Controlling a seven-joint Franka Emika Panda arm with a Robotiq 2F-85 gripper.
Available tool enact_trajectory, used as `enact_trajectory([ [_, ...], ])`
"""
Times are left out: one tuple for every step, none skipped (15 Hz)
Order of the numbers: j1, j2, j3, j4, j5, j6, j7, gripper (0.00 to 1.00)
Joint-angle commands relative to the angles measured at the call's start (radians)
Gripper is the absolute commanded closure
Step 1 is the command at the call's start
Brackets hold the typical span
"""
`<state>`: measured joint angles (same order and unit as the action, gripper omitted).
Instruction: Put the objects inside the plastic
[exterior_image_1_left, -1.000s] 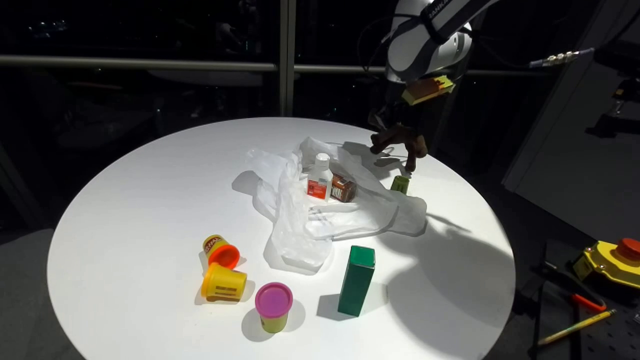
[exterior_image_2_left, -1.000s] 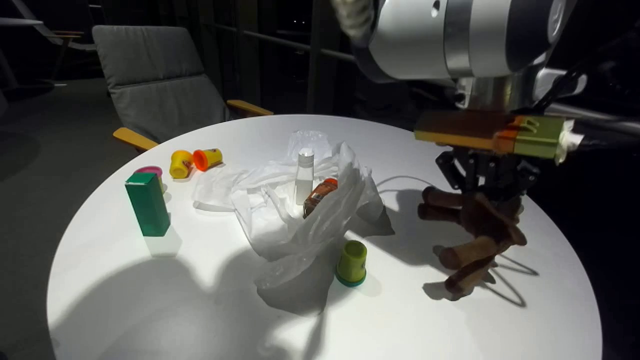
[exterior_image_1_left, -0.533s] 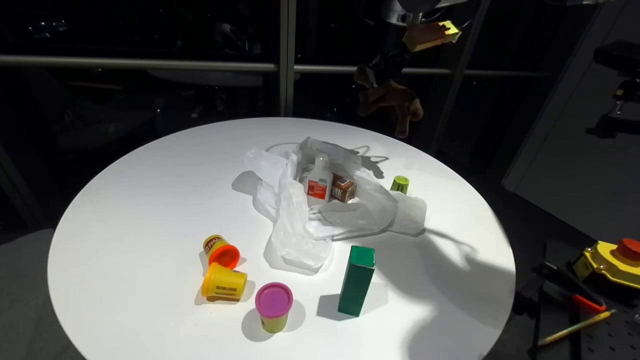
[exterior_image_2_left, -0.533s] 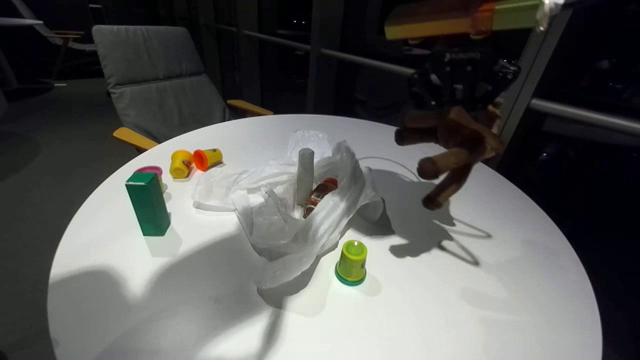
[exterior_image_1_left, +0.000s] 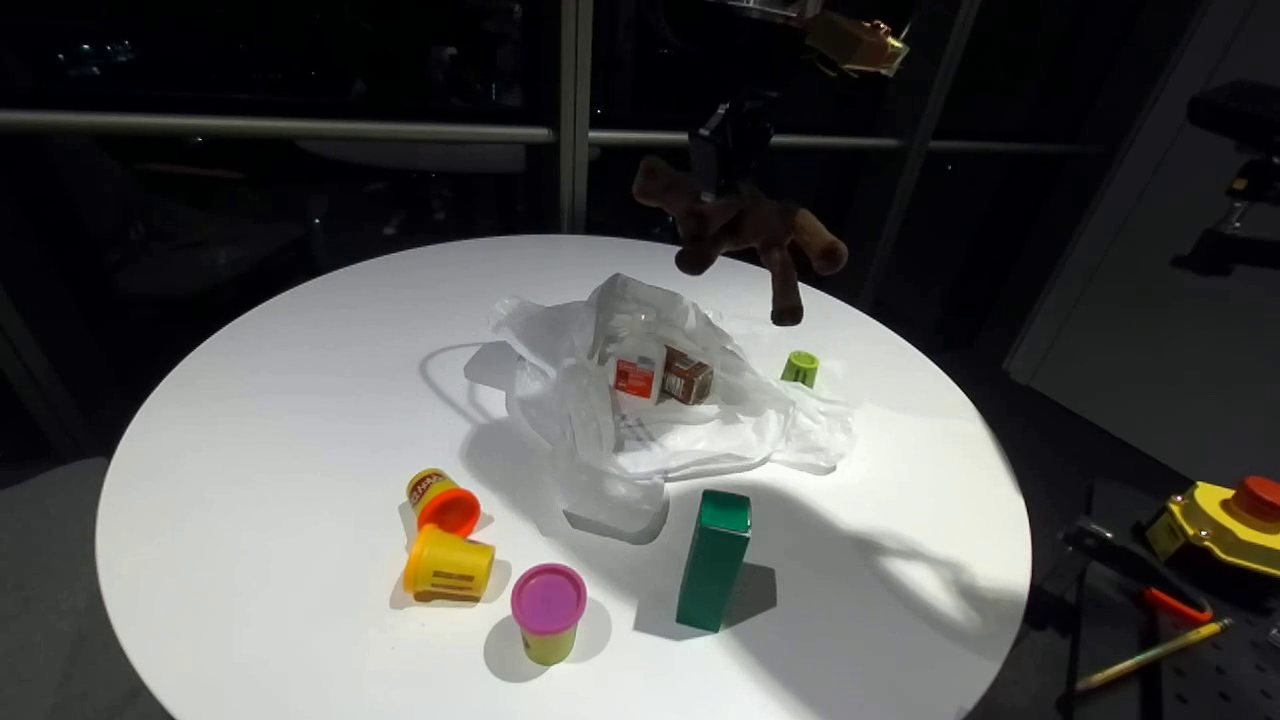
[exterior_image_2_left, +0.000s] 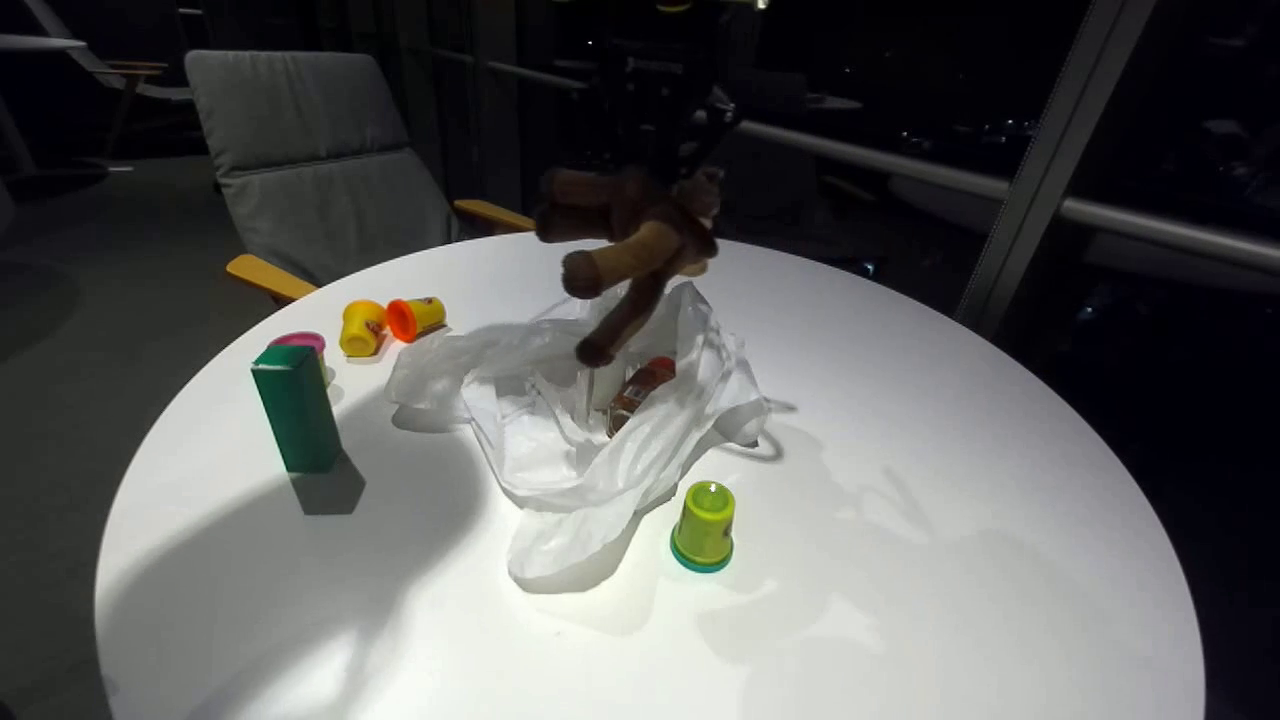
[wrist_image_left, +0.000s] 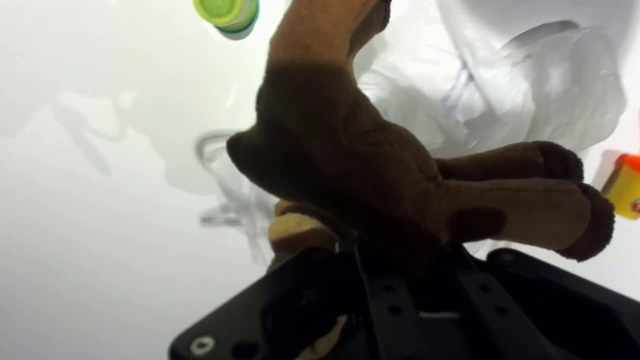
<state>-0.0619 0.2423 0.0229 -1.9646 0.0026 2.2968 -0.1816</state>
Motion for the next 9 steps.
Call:
enact_trajectory([
  [0.007,-0.057,0.039,-0.074,0.08,-0.053,-0.127,0.94],
  [0.009,-0.047,0.045,-0.083,0.087,-0.054,-0.156,0.94],
  [0.009,-0.042,0.051,-0.09,0.1,-0.058,-0.182,0.94],
  [0.008,-0.031,0.059,-0.096,0.118,-0.055,-0.219,0.94],
  [0.005,-0.021,0.067,-0.1,0.137,-0.062,-0.256,0.94],
  [0.001,-0.008,0.076,-0.097,0.165,-0.082,-0.3,0.94],
  [0.0,0.004,0.081,-0.095,0.185,-0.102,-0.333,0.94],
  [-0.003,0.018,0.086,-0.089,0.207,-0.125,-0.368,0.94],
  [-0.005,0.031,0.09,-0.083,0.224,-0.149,-0.398,0.94],
])
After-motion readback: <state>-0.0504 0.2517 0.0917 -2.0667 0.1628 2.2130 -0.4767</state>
